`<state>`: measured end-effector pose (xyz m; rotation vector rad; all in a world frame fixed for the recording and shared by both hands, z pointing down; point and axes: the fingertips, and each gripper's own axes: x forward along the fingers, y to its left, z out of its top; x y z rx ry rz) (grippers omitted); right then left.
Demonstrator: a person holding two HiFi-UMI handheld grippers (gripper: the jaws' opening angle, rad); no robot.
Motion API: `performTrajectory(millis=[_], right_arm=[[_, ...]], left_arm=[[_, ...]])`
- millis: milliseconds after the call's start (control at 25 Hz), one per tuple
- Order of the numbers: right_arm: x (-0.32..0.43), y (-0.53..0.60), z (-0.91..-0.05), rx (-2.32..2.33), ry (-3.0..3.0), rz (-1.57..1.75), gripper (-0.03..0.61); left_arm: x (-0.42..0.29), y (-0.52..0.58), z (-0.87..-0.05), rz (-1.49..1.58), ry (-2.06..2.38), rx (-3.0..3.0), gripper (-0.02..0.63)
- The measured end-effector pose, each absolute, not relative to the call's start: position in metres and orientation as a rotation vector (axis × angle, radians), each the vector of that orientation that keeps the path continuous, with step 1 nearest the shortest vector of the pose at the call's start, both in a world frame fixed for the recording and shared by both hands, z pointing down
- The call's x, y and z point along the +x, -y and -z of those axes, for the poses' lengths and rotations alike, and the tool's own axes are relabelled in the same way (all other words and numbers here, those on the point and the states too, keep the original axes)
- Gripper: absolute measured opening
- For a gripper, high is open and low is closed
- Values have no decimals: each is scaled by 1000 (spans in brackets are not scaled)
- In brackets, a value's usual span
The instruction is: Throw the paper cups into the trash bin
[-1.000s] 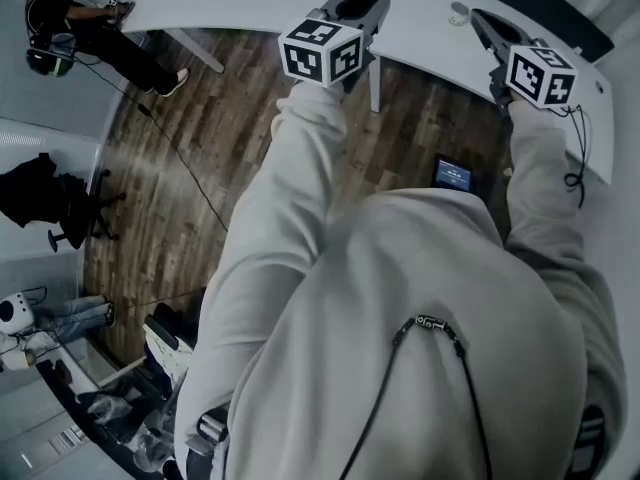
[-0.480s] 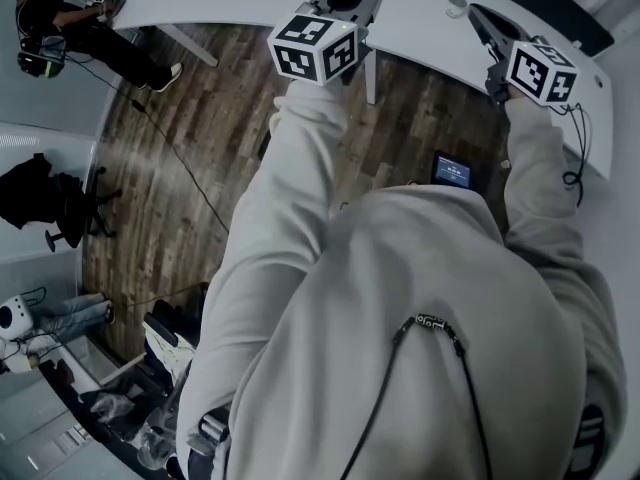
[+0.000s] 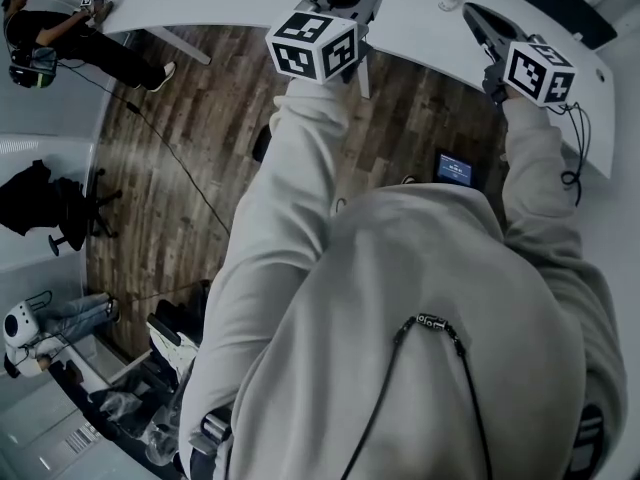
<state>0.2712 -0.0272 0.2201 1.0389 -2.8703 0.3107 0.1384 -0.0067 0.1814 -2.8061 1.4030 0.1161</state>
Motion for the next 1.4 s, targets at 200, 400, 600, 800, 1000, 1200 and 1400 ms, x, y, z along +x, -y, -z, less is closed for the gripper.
performTrajectory(millis=[200, 400, 600, 800, 1000, 1200, 1400], right_arm=[[302, 61, -221, 1048, 2858, -322, 18], [321, 101, -215, 1010, 2858, -274, 18], [364, 143, -227, 1009, 2917, -393, 18], [392, 149, -246, 1015, 2922, -473, 18], [405, 159, -257, 1109, 2896, -493, 18], [411, 171, -278, 1148, 2858, -384, 18], [427, 238, -244, 1184, 2820, -323, 18]], left_arm=[[167, 47, -178, -85, -1385, -2803, -5], [202, 97, -157, -168, -1368, -2802, -5], [232, 130, -167, -110, -1360, -2809, -5], [218, 153, -178, -98, -1436, -2837, -5], [230, 169, -172, -79, -1320, -2847, -5], [265, 197, -196, -90, -1164, -2860, -5], [292, 276, -164, -26, -1056, -2794, -5]])
